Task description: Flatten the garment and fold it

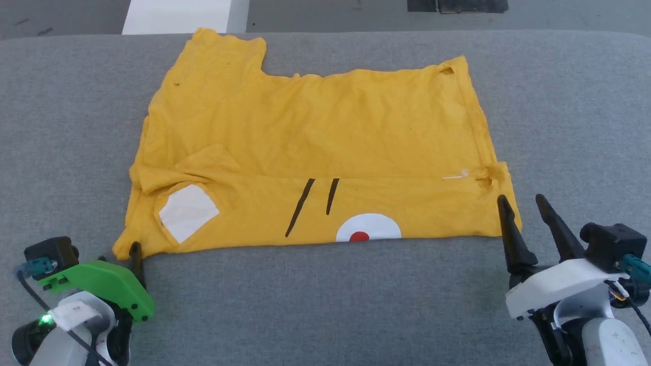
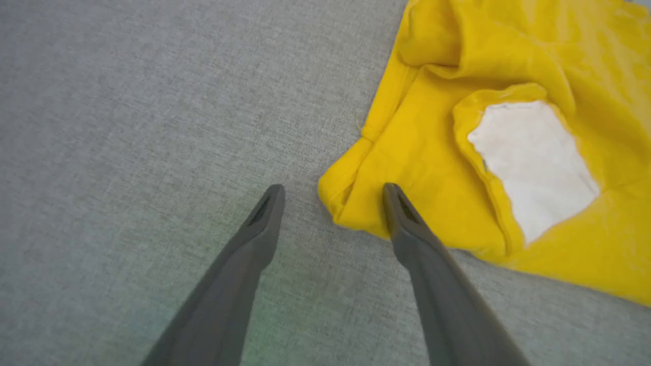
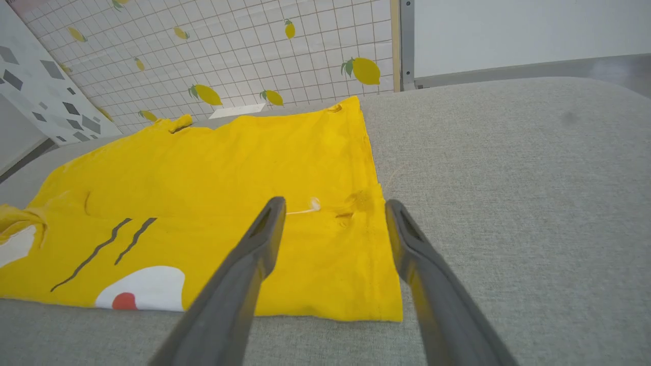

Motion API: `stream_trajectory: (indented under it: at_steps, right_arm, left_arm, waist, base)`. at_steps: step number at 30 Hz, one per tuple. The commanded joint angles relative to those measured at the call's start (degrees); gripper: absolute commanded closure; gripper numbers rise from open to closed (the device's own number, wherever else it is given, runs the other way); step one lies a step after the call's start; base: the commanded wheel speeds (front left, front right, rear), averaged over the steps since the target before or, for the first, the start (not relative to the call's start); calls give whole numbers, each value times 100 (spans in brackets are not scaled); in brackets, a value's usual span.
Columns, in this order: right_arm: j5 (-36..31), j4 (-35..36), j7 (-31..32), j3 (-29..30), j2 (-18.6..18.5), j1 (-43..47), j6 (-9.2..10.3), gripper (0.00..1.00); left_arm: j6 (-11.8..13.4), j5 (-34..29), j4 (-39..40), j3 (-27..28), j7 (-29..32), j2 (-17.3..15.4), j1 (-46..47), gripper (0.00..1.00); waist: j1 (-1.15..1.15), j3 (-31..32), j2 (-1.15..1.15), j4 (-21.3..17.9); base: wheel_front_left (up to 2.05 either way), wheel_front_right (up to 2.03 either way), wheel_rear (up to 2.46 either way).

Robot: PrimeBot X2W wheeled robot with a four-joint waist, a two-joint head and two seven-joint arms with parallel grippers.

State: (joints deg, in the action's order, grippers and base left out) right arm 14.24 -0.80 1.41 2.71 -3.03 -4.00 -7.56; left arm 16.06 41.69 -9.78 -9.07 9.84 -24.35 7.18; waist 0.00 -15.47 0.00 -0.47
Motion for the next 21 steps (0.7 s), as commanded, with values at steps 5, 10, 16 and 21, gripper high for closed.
stream_trajectory:
  at_steps: [5,10,16,21]
  right_arm:
    - [43,48,53,-45,14,-31,8,0]
    - [23,65,-67,-9,14,-22,8,0]
    - [-140,-114,20,179,14,-166,8,0]
    - [-120,-605,1245,310,14,-497,8,0]
  left_arm:
    - [174,252,58,-113,882,-146,4,0]
    - [131,347,202,-191,1203,-244,-73,100]
    - [118,317,319,-201,1054,-217,-153,100]
    - [52,259,362,-307,1014,-200,-111,100]
  waist:
    - [0,-37,0,-171]
    - [0,-3,0,-256]
    - [0,41,0,-197]
    - [0,8,0,-70]
  base:
    - [0,0,0]
    - [0,0,0]
    - [0,0,0]
    - [0,0,0]
